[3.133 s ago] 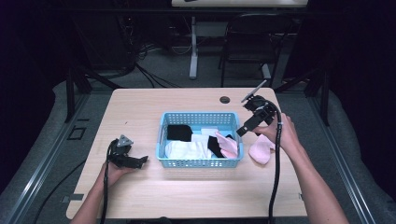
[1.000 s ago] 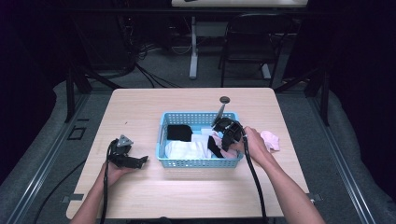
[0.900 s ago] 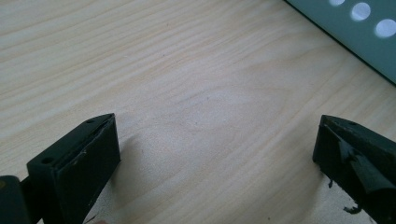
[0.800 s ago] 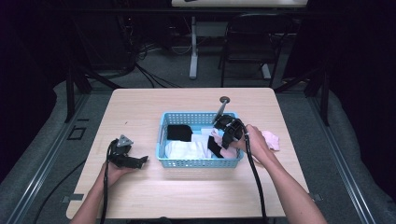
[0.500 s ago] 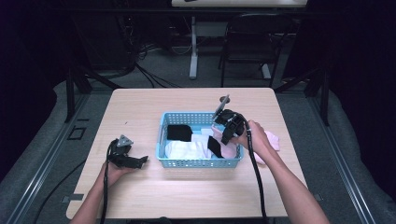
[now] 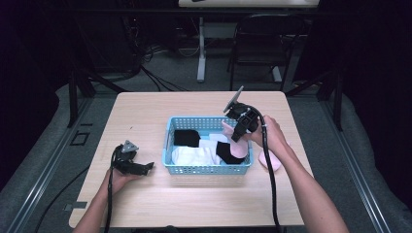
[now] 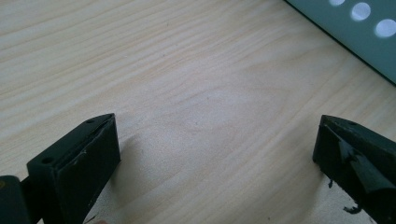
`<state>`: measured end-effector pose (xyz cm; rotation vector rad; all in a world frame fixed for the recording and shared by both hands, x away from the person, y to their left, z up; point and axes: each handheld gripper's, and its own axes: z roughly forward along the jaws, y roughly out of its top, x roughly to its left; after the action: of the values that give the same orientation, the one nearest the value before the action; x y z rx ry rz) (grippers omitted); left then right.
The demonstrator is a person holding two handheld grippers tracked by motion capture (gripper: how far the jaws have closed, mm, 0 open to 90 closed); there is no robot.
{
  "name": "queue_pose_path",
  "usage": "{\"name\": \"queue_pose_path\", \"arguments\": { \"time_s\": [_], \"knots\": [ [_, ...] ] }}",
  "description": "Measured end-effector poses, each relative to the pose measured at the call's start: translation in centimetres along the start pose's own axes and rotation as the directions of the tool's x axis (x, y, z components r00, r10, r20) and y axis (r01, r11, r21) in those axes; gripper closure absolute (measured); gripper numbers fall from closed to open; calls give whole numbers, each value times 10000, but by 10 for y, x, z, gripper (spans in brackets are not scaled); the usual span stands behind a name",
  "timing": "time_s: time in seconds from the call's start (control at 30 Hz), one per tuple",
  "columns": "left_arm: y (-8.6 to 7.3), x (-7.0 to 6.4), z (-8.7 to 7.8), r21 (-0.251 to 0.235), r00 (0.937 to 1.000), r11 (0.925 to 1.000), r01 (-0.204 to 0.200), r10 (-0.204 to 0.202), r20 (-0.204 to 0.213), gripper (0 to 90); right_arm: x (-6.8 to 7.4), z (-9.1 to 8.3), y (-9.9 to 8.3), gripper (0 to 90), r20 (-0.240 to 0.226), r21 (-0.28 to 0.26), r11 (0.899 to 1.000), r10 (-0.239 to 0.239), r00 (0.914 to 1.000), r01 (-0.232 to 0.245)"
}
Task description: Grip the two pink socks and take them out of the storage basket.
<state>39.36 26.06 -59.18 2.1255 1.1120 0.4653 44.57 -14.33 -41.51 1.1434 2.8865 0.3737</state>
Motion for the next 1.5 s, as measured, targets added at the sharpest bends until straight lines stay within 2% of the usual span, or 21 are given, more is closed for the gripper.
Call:
{"name": "queue_pose_path", "arguments": {
  "time_s": [0.27,0.5,0.73,0.97,1.3,1.37,1.5],
  "knots": [
    [0,0,0,1,10000,10000,-1,1,1,5,-4,-18,1,840,103,-54,10000,59,9999,-58],
    [0,0,0,0,10000,10000,7,-7,0,5,-8,-34,-3,838,215,-339,9993,174,9996,-167],
    [0,0,0,-7,10000,10000,5,-5,2,5,-19,-56,-16,836,386,-612,9965,586,9975,-562],
    [0,0,0,-2,10000,10000,-1,1,-6,5,-34,-71,-35,835,635,-567,9930,1071,9922,-1035],
    [0,0,0,-5,10000,10000,4,-4,-11,5,-55,-73,-56,833,773,-530,9848,1689,9826,-1652],
    [0,0,0,-3,10000,10000,0,0,-15,5,-64,-67,-63,832,477,-628,9802,1910,9804,-1879],
    [0,0,0,-4,10000,10000,1,-1,-19,5,-73,-57,-69,830,509,-540,9753,2167,9749,-2140]
  ]
}}
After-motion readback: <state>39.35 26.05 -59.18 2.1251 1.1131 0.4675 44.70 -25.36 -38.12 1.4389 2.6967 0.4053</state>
